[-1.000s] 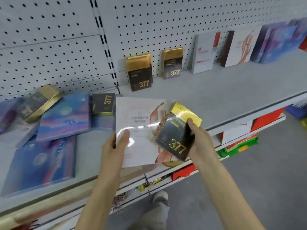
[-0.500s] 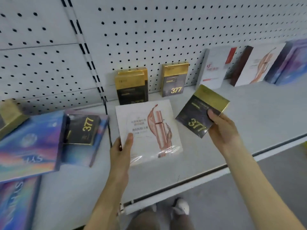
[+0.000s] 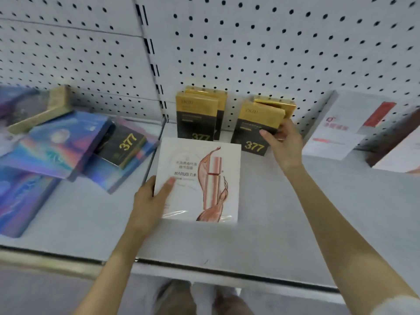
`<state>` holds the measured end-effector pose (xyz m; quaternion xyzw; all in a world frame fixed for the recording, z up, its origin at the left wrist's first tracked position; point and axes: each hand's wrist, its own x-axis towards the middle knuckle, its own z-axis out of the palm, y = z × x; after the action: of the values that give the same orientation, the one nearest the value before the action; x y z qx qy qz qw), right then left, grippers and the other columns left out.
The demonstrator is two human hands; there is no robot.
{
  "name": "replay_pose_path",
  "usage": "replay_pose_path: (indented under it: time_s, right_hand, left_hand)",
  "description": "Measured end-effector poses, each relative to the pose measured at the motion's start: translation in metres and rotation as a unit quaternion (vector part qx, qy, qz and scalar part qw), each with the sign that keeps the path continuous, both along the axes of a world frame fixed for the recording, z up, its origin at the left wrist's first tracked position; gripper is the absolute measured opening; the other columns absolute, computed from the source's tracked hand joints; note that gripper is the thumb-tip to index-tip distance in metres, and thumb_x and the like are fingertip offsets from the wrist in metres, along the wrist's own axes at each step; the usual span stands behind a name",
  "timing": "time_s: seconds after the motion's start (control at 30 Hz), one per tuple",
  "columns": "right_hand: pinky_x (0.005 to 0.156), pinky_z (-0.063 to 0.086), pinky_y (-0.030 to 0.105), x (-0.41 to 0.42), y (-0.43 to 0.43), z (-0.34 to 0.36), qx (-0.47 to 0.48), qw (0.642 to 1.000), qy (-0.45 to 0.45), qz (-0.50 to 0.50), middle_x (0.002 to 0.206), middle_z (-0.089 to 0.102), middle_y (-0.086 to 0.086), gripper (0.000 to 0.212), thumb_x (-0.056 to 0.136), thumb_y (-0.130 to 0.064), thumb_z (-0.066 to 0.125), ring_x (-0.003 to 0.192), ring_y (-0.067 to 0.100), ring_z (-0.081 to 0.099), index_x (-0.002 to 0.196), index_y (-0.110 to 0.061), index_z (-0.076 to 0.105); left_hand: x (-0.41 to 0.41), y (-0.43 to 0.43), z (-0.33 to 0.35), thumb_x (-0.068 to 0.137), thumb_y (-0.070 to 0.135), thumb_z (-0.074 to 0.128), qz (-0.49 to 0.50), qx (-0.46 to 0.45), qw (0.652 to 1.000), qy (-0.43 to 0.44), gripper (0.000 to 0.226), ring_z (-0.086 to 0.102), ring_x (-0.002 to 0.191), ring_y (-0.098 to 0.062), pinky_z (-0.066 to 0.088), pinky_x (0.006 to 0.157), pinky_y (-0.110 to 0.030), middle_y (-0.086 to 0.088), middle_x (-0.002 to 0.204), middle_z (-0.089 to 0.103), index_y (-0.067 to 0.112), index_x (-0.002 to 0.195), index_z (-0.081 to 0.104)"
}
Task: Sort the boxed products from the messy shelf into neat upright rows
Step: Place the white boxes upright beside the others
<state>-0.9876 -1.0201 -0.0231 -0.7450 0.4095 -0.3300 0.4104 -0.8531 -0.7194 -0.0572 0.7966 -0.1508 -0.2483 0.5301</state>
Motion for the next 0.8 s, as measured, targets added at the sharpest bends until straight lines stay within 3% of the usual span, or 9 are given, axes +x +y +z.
replay_pose_path:
  time_s: [0.07,0.13,0.23,0.37,0.5,0.6,0.73,0.8]
  right_hand:
    - [0.057,0.039,0.018,-0.002,-0.006,-0.005,-0.122,0.988,0.09,0.001,0.085,0.06,-0.009,0.042,0.082,-0.045,0.072,0.068,0.005,0.053,0.108,-0.015,0.058]
    - [0.051,0.029,0.019,-0.003,-0.009,-0.005,-0.166,0.977,0.132,-0.035,0.078,0.055,-0.01,0.048,0.079,-0.057,0.07,0.062,0.005,0.048,0.102,-0.017,0.054]
    - [0.055,0.033,0.027,-0.001,-0.01,-0.003,-0.134,0.977,0.148,-0.07,0.077,0.055,-0.009,0.05,0.076,-0.059,0.07,0.069,0.014,0.052,0.095,-0.019,0.048]
    - [0.058,0.038,0.028,0.001,-0.004,-0.001,-0.096,0.983,0.137,-0.072,0.074,0.054,-0.011,0.042,0.079,-0.055,0.07,0.072,0.014,0.055,0.088,-0.02,0.048]
    - [0.067,0.055,0.037,-0.007,0.013,0.009,0.003,0.993,0.065,-0.095,0.079,0.061,-0.003,0.032,0.089,-0.044,0.064,0.074,0.019,0.063,0.093,-0.014,0.054]
    - [0.061,0.055,0.03,-0.019,0.05,0.014,0.119,0.99,-0.003,-0.076,0.084,0.066,0.008,0.03,0.094,-0.038,0.059,0.062,0.016,0.062,0.097,-0.009,0.057]
    - [0.077,0.058,0.03,-0.04,0.115,0.01,0.293,0.955,-0.006,0.042,0.101,0.07,0.005,0.024,0.094,-0.037,0.058,0.089,0.02,0.07,0.106,-0.017,0.059]
    - [0.075,0.058,0.027,-0.052,0.137,0.007,0.344,0.936,-0.013,0.076,0.108,0.071,-0.001,0.03,0.091,-0.038,0.063,0.092,0.015,0.071,0.116,-0.022,0.057]
  left_hand:
    - [-0.001,-0.001,0.001,0.085,0.055,0.059,0.003,0.004,1.0,-0.008,0.023,0.068,0.079,0.003,0.05,0.061,-0.011,0.022,0.084,0.072,0.033,0.09,0.063]
    - [0.001,-0.002,0.002,0.088,0.049,0.06,0.005,0.014,1.0,-0.015,0.025,0.068,0.083,-0.005,0.052,0.068,-0.02,0.012,0.092,0.072,0.026,0.096,0.065]
    - [0.001,-0.003,0.004,0.09,0.046,0.059,0.0,0.015,1.0,-0.008,0.03,0.068,0.086,-0.011,0.053,0.07,-0.023,0.006,0.097,0.072,0.019,0.102,0.065]
    - [-0.004,-0.002,0.013,0.086,0.051,0.06,-0.003,-0.005,1.0,0.005,0.026,0.069,0.078,-0.003,0.05,0.058,-0.011,0.011,0.089,0.072,0.027,0.093,0.064]
    - [-0.011,0.004,0.018,0.073,0.067,0.056,-0.017,-0.043,0.999,0.014,0.041,0.068,0.082,0.004,0.049,0.057,-0.007,0.025,0.09,0.071,0.034,0.096,0.062]
    - [-0.013,0.009,0.02,0.074,0.067,0.056,-0.022,-0.073,0.997,0.022,0.034,0.068,0.087,0.004,0.05,0.06,-0.008,0.028,0.095,0.07,0.043,0.097,0.062]
    - [-0.016,0.007,0.015,0.077,0.061,0.059,-0.043,-0.106,0.993,0.042,0.034,0.07,0.088,-0.004,0.054,0.063,-0.014,0.017,0.099,0.073,0.039,0.102,0.065]
    - [-0.021,0.0,0.015,0.074,0.063,0.059,-0.057,-0.113,0.991,0.041,0.041,0.071,0.085,-0.007,0.056,0.062,-0.019,0.014,0.096,0.074,0.034,0.103,0.065]
